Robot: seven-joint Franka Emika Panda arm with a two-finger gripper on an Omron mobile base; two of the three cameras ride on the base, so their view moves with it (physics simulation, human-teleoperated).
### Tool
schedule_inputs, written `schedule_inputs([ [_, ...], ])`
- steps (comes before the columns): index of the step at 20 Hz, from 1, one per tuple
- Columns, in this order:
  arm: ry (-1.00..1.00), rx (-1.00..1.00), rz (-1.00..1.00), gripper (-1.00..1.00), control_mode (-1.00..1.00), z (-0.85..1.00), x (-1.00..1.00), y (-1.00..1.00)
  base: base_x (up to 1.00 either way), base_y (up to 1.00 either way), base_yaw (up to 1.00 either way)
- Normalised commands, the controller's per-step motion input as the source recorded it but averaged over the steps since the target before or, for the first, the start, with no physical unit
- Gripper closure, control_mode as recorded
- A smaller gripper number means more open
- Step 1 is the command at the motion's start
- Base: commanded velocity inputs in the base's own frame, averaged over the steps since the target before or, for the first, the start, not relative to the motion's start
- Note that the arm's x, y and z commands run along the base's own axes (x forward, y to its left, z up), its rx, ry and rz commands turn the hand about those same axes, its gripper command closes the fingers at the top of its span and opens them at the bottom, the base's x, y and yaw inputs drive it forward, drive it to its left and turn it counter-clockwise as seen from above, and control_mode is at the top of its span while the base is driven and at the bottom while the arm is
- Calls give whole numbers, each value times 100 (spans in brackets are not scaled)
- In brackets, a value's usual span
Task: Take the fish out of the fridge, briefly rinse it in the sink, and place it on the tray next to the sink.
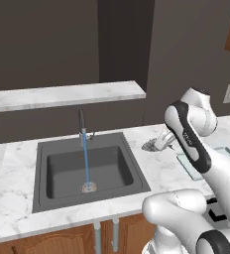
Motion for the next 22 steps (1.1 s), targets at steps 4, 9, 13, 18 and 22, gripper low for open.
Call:
schedule_inputs([
  [4,-6,17,25,100,-100,-29,92,51,0,0,0],
  [9,0,13,24,100,-100,-27,100,67,0,0,0],
  [13,0,4,23,100,-100,-39,96,78,0,0,0],
  [18,0,0,26,100,-100,-54,65,91,0,0,0],
  [22,0,0,24,100,-100,-57,36,71,0,0,0],
])
